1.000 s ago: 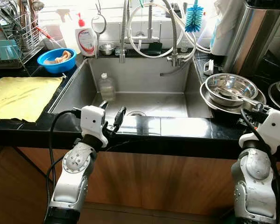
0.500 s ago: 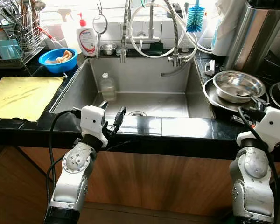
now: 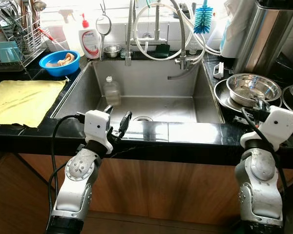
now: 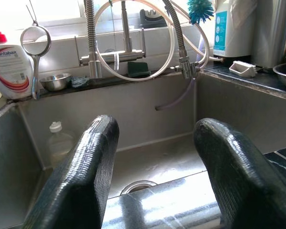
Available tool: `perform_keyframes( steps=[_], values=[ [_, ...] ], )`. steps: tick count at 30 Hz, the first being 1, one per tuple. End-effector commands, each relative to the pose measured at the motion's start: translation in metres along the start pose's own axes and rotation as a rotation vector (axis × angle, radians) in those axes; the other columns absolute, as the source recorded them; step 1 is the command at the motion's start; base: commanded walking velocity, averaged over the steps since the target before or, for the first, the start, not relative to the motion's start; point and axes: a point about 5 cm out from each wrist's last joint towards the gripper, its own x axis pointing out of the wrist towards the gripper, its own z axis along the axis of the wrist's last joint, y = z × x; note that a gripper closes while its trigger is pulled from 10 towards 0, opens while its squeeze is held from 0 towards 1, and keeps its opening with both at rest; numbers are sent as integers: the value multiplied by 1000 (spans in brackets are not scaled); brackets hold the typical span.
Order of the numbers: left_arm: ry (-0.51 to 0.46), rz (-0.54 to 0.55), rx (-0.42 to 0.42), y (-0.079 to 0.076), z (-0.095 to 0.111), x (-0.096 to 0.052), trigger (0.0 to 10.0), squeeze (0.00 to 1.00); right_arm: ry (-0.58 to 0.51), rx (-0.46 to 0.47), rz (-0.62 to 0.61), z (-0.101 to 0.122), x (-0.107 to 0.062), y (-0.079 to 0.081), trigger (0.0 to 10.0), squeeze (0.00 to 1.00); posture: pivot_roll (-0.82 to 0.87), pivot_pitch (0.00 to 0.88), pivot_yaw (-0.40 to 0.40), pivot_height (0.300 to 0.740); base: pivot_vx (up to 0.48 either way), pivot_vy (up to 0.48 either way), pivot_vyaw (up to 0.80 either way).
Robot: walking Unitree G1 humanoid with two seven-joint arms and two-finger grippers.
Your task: Kitchen organization
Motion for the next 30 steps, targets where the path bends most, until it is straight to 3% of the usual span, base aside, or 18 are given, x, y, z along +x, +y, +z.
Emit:
perform_keyframes(
  steps=[1, 10, 16, 18, 22, 25, 30],
  values=[
    [10, 0, 14, 3, -1, 2, 10000, 0, -43, 19, 44, 11, 3, 9, 10000, 0, -21, 0, 53, 740, 0, 0, 0],
    [7, 3, 8, 1, -1, 4, 10000, 0, -108, 38, 107, 29, 9, 19, 10000, 0, -25, 0, 50, 740, 0, 0, 0],
    [6, 12, 7, 2, -1, 3, 10000, 0, -120, 45, 274, 36, 10, 38, 10000, 0, -26, 0, 44, 740, 0, 0, 0],
    [7, 14, 7, 2, -1, 4, 10000, 0, -81, 99, 370, 34, 10, 47, 10000, 0, -27, 0, 45, 740, 0, 0, 0],
    [7, 16, 5, 2, -2, 4, 10000, 0, -89, -85, 565, 28, 3, 68, 10000, 0, -36, 0, 47, 740, 0, 0, 0],
    [7, 14, 2, 0, -2, 6, 10000, 0, 26, -126, 646, 4, 3, 75, 10000, 0, -35, 0, 46, 740, 0, 0, 0],
    [7, 15, 2, 0, -3, 7, 10000, 0, 94, -135, 716, -8, 6, 78, 10000, 0, -34, 0, 44, 740, 0, 0, 0]
  ],
)
